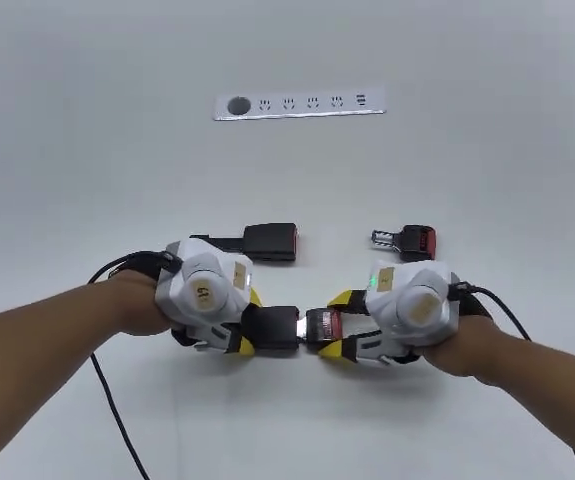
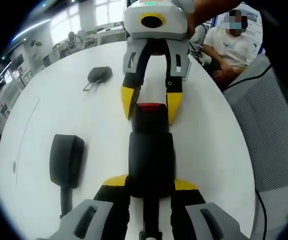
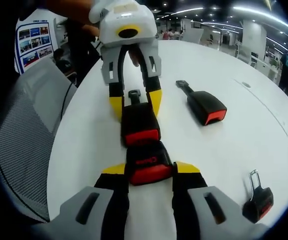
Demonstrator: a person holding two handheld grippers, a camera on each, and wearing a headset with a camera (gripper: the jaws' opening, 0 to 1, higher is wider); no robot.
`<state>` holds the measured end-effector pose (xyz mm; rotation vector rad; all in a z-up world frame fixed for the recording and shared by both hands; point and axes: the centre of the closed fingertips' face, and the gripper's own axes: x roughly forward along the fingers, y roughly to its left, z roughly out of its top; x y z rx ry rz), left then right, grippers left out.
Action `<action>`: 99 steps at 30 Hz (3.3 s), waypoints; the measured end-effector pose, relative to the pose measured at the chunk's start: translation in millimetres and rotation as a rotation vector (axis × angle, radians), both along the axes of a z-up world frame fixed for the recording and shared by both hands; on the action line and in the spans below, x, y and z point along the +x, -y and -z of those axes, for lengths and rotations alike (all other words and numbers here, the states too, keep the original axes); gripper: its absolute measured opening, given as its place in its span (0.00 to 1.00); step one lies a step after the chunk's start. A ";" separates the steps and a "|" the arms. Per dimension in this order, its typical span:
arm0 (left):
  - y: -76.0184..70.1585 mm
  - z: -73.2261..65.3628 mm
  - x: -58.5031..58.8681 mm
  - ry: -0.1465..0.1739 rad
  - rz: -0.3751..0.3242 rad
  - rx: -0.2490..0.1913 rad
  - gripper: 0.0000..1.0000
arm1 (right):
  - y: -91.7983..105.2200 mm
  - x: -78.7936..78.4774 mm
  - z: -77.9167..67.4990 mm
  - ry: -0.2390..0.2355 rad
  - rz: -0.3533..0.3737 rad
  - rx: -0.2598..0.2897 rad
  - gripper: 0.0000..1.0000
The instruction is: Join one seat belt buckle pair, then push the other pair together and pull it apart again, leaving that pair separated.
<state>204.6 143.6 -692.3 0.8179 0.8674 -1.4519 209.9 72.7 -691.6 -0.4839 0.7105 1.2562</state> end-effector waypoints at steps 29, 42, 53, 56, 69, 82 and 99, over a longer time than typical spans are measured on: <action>1.8 -0.2 0.3 -0.016 -0.002 -0.107 0.31 | 3.0 -7.2 -3.5 -0.005 -0.020 0.060 0.31; 3.2 -0.9 -2.1 -0.027 -0.017 -0.148 0.30 | 3.9 -9.7 -2.9 -0.018 -0.018 0.107 0.31; 2.6 -1.8 -1.0 -0.034 -0.016 -0.174 0.30 | 4.2 -9.2 -4.3 -0.018 -0.021 0.129 0.31; 2.8 -2.6 -1.2 -0.037 -0.016 -0.177 0.30 | 3.2 -9.5 -5.9 -0.020 -0.021 0.134 0.31; 3.4 -5.3 -3.6 -0.064 -0.022 -0.205 0.30 | 3.4 -10.8 -6.4 -0.021 -0.017 0.151 0.31; 5.1 -5.9 -5.1 -0.056 -0.014 -0.193 0.32 | 1.7 -11.5 -6.4 0.022 -0.026 0.135 0.33; 4.9 -21.6 6.0 -0.016 -0.177 -0.206 0.61 | 13.2 -1.9 -35.9 0.048 0.115 0.186 0.67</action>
